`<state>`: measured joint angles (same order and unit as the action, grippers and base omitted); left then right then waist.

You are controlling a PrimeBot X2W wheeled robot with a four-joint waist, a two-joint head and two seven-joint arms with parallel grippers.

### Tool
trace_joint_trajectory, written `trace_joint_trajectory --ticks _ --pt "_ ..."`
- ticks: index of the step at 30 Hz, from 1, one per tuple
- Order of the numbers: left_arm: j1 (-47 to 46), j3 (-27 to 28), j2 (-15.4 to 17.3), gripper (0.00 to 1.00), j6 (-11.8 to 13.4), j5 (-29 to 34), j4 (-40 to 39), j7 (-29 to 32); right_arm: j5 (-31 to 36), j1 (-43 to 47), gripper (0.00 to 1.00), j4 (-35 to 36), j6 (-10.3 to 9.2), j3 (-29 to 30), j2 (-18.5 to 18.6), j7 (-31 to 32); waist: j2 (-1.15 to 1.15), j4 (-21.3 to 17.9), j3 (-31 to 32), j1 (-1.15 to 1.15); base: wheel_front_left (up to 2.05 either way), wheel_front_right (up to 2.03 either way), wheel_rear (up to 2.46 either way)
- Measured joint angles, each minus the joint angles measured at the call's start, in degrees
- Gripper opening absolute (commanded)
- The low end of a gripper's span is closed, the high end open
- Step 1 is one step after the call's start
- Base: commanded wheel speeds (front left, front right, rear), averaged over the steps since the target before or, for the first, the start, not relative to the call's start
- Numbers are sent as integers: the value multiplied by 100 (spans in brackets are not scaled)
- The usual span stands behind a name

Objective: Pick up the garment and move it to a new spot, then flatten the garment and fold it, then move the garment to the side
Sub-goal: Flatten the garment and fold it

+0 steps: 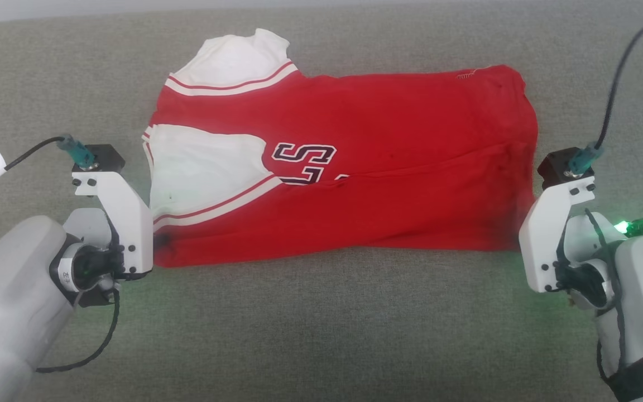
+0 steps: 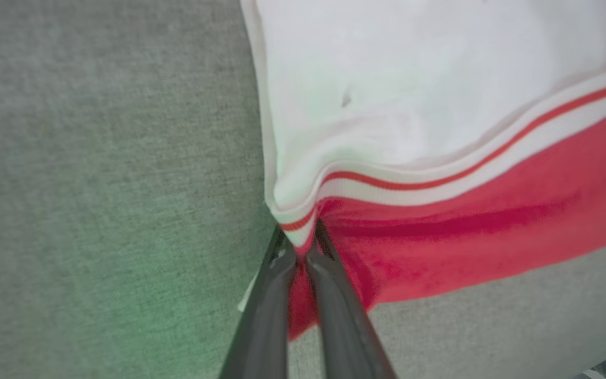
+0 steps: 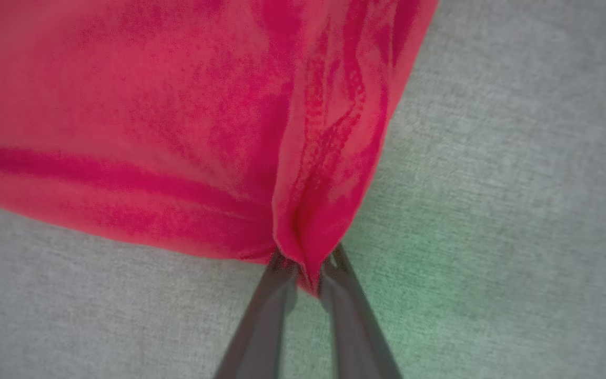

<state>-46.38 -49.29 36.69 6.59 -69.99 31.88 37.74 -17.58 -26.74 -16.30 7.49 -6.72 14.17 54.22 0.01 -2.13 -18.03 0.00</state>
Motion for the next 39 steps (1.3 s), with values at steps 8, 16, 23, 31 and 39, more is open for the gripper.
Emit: trace_joint_trajectory --ticks 8,16,23,31,39 --pt "4 -2 23 0 124 -46 -12 162 -1 -2 0 54 7 69 160 175 0 85 187 0 0 0 0" --pt "193 -53 490 0 633 -38 -866 504 -338 122 0 522 5 -118 588 700 -1 155 350 0 0 0 0" --pt "660 -67 1069 0 1299 -57 -2210 732 -772 592 0 1120 5 -156 988 1279 0 186 427 0 0 0 0" --pt "1458 -204 1389 0 1786 -121 -3190 644 -844 1220 0 1502 5 201 980 1434 -1 138 400 0 0 0 0" --pt "1701 -159 1221 100 1731 -268 -2819 421 -682 1281 41 1294 4 231 667 1222 0 30 380 0 0 0 0"
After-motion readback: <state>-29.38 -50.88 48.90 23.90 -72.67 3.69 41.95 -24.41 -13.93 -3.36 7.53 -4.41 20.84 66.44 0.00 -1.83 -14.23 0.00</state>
